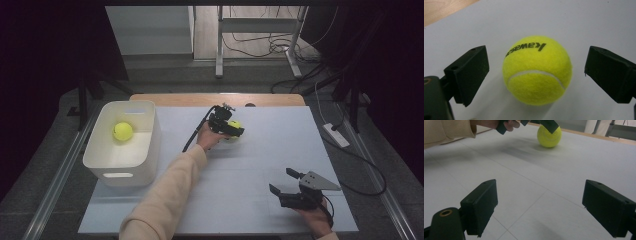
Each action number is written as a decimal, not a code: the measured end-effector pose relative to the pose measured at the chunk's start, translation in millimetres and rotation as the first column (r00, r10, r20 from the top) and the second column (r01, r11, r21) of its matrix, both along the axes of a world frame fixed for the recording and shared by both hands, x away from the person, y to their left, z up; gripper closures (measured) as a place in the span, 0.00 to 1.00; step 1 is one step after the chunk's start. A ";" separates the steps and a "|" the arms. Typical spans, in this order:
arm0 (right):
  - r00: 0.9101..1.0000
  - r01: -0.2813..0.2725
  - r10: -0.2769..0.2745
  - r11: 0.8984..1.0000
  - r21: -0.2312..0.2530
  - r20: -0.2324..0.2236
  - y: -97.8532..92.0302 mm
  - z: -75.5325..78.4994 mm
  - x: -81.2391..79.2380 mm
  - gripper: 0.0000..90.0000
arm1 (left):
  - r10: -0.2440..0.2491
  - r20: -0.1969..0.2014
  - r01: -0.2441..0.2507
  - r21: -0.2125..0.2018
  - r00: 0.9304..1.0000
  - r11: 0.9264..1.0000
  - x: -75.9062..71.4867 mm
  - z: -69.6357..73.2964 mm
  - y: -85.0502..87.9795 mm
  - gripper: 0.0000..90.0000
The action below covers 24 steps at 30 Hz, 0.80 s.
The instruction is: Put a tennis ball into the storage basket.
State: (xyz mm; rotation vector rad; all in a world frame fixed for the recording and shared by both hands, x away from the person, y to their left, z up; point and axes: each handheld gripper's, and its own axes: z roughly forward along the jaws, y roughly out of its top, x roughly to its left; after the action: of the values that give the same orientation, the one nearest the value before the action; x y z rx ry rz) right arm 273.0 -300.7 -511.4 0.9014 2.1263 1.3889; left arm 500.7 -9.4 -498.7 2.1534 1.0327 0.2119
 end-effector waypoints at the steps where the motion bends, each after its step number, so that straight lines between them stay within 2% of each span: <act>1: 1.000 -0.002 0.002 1.000 0.002 0.000 0.0 0.0 0.0 0.15 | 0.002 -0.005 -0.002 0.007 1.000 1.000 0.7 -1.0 0.2 0.08; 9: 1.000 -0.001 0.001 1.000 0.001 -0.002 0.1 -0.4 0.2 0.15 | 0.011 -0.034 -0.010 0.010 0.999 1.000 2.0 -5.3 -1.5 0.18; 12: 1.000 0.000 0.000 1.000 0.003 -0.003 -0.3 -0.4 0.1 0.15 | 0.007 -0.051 -0.007 0.004 0.999 1.000 2.4 -6.8 -2.0 0.27; 19: 1.000 0.001 -0.001 1.000 0.001 -0.001 -0.7 -0.1 -0.2 0.15 | 0.009 -0.044 -0.008 0.028 0.999 1.000 1.4 -3.9 -2.2 0.30; 24: 1.000 0.005 -0.005 1.000 0.001 0.001 -0.8 0.1 -0.3 0.15 | 0.007 -0.045 -0.006 0.010 0.999 1.000 1.3 -0.1 1.1 0.30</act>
State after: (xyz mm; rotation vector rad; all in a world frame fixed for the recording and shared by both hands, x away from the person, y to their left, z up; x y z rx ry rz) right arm 272.7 -301.5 -511.3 0.9057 2.1213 1.3879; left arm 502.0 -8.2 -498.8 2.1732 1.0664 0.1727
